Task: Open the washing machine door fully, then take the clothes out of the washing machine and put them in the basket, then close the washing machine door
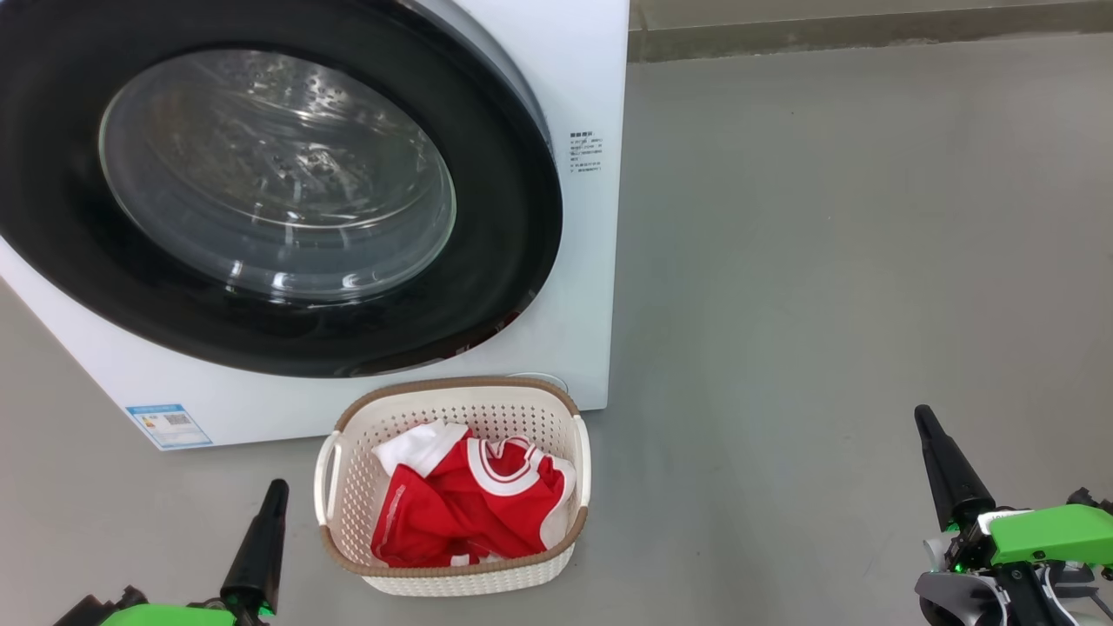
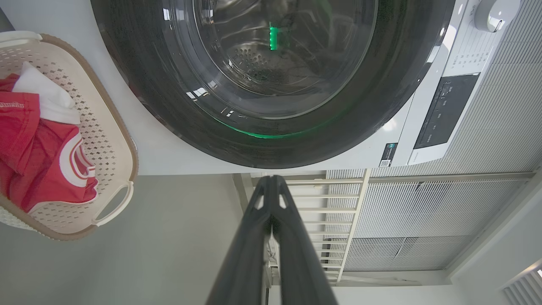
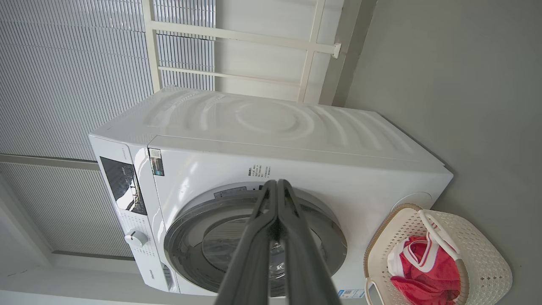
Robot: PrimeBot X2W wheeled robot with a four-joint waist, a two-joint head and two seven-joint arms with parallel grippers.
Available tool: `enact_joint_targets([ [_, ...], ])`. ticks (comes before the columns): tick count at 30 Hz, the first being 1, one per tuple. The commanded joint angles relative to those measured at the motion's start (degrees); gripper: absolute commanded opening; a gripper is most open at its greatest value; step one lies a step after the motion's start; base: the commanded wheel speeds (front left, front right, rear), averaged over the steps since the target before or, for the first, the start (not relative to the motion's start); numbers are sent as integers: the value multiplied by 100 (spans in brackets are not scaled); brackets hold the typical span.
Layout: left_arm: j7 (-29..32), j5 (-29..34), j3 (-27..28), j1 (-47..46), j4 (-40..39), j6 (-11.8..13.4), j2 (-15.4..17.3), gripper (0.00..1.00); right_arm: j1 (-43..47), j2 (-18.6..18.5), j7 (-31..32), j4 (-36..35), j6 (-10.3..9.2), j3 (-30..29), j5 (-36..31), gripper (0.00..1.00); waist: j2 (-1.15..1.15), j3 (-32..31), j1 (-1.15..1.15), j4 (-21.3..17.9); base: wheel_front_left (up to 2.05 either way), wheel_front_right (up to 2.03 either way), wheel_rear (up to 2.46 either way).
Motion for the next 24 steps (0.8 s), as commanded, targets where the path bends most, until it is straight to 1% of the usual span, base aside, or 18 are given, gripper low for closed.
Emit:
enact_joint_targets([
  [1, 24, 0, 204, -234, -118, -41, 62, 0, -238, -56, 26, -170, 2, 96, 4, 0, 0, 0, 0, 0, 0, 0, 0],
  [24, 45, 22, 230, -237, -117, -41, 44, 0, -240, -40, 45, -169, 2, 73, -16, 0, 0, 0, 0, 0, 0, 0, 0],
])
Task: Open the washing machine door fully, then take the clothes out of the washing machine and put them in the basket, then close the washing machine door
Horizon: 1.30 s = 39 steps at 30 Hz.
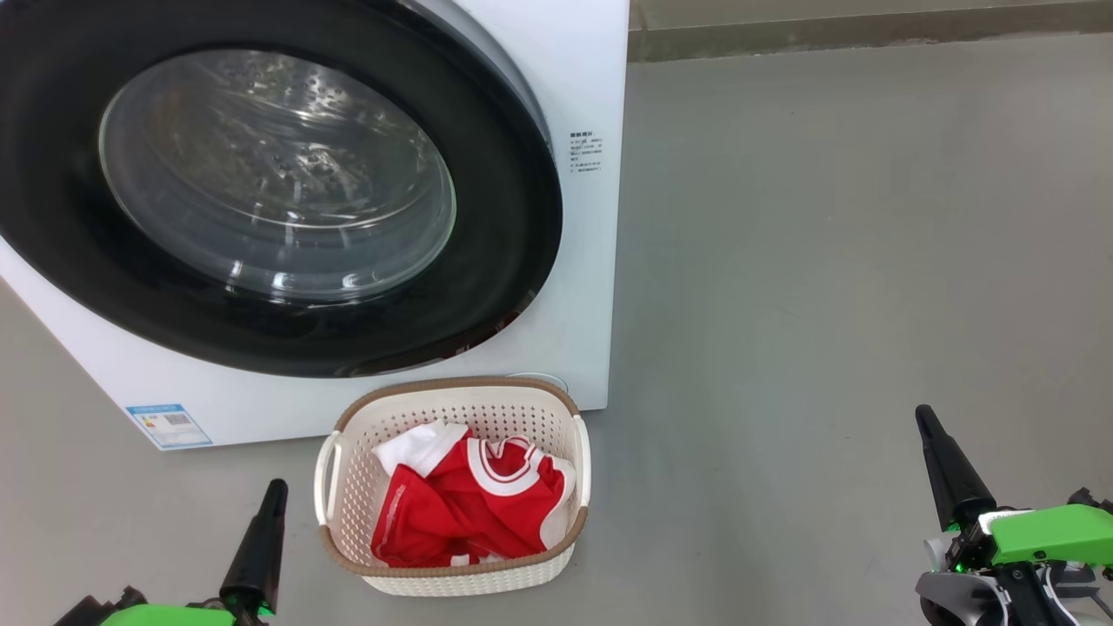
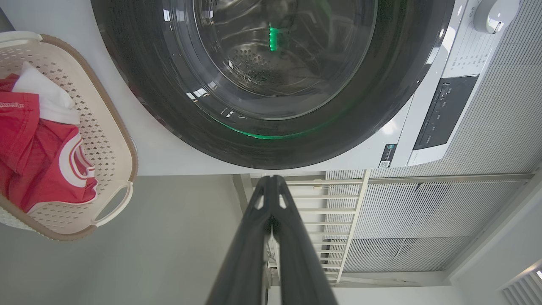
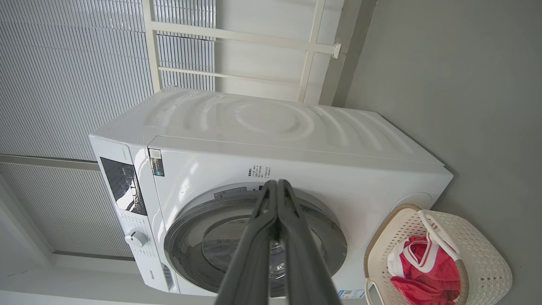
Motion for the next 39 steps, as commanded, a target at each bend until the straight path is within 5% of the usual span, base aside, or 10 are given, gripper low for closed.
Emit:
enact_joint_targets([
  [1, 40, 21, 207, -237, -118, -41, 61, 0, -240, -41, 37, -169, 2, 89, -13, 0, 0, 0, 0, 0, 0, 0, 0],
  [39, 65, 48, 239, -239, -117, -41, 38, 0, -243, -22, 59, -168, 2, 61, -36, 0, 0, 0, 0, 0, 0, 0, 0],
])
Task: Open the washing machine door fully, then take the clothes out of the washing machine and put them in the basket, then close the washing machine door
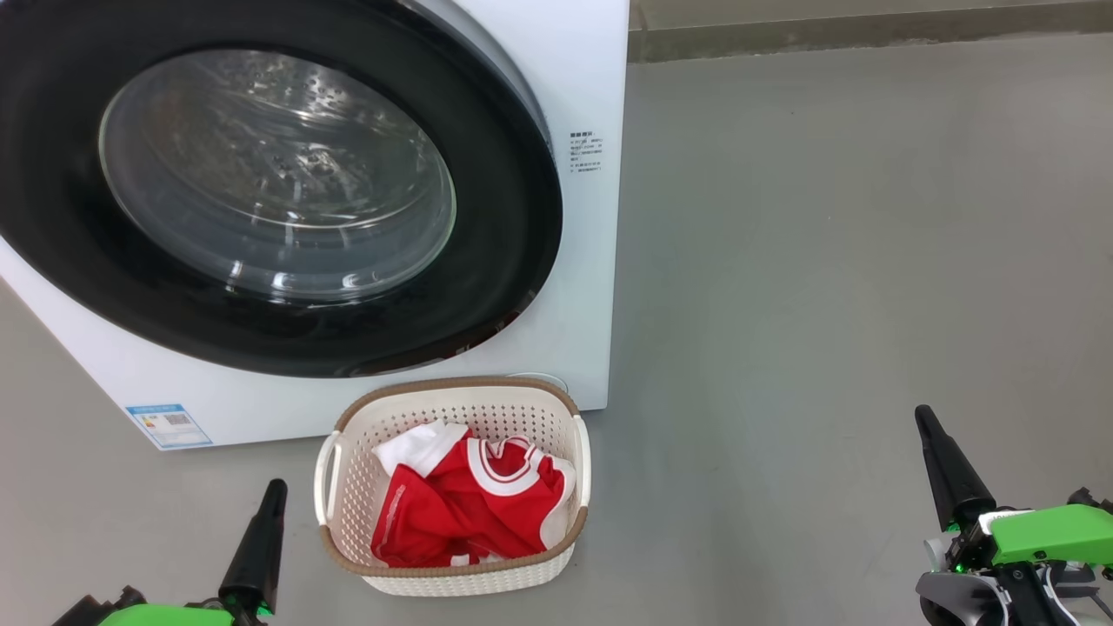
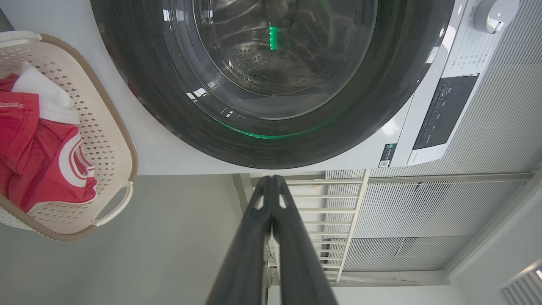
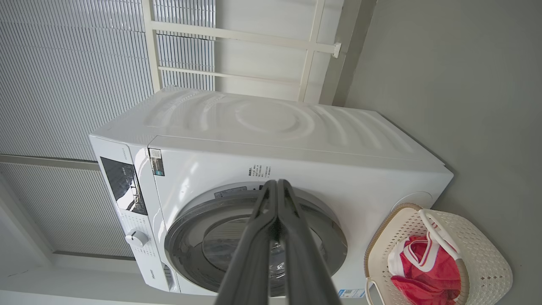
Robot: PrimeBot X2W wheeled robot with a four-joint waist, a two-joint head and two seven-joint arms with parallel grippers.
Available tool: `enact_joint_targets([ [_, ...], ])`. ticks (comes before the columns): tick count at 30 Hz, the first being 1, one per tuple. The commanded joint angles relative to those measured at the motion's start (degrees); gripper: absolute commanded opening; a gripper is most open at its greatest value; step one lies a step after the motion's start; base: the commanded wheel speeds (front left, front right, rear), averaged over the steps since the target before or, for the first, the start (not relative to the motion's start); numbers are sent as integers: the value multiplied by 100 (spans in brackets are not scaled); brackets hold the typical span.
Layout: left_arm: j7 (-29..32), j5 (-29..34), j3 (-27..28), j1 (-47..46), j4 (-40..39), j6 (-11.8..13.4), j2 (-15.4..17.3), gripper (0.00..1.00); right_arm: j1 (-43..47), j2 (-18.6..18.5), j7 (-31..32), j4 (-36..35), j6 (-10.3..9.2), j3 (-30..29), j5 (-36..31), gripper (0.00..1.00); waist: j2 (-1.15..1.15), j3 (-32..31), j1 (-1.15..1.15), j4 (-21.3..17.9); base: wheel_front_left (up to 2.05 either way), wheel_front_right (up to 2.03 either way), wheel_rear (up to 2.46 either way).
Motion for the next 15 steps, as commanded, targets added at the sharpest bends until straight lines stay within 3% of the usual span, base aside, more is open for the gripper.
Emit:
enact_joint_targets([
  [1, 21, 39, 208, -239, -117, -41, 45, 0, -243, -33, 32, -168, 2, 81, -35, 0, 0, 0, 0, 0, 0, 0, 0],
  [15, 27, 46, 216, -240, -117, -41, 39, 0, -244, -28, 38, -167, 2, 74, -41, 0, 0, 0, 0, 0, 0, 0, 0],
])
